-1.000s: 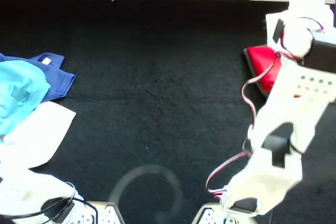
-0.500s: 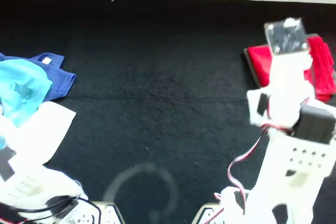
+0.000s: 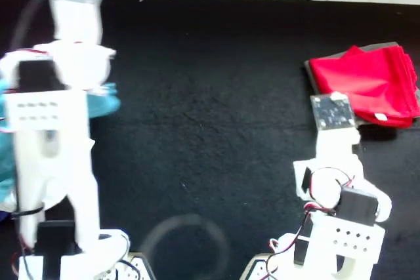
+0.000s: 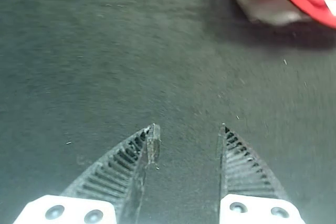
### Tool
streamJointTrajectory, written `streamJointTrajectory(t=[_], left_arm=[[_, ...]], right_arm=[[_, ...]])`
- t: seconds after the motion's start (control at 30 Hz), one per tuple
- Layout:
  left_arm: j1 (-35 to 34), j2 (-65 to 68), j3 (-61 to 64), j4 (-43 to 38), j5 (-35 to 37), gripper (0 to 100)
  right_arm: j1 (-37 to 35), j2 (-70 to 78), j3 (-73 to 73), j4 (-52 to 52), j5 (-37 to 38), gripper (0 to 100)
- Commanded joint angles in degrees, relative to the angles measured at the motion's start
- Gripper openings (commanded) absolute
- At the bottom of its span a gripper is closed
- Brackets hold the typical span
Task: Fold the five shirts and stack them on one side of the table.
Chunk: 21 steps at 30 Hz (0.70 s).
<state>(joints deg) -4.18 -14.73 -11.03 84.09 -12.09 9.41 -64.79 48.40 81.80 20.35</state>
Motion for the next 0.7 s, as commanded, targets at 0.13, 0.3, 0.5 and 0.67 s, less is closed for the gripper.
streamJointTrajectory(t=[0.13, 0.3, 0.5, 0.67], left_arm=[[25.27, 2.59, -2.59, -5.19, 3.52, 1], [33.54, 8.66, -2.59, -11.34, 3.52, 1], [40.4, 11.74, -5.41, -14.33, 3.6, 1], [41.8, 10.15, -11.56, -11.87, 8.09, 14]], right_arm=[[10.68, -1.71, 6.37, -5.05, 0.7, 18.1], [11.12, -1.89, 8.66, -5.85, 0.7, 18.1], [11.03, -1.71, 8.84, -6.29, 0.7, 18.1], [10.95, -1.71, 8.84, -6.29, 0.7, 18.1]])
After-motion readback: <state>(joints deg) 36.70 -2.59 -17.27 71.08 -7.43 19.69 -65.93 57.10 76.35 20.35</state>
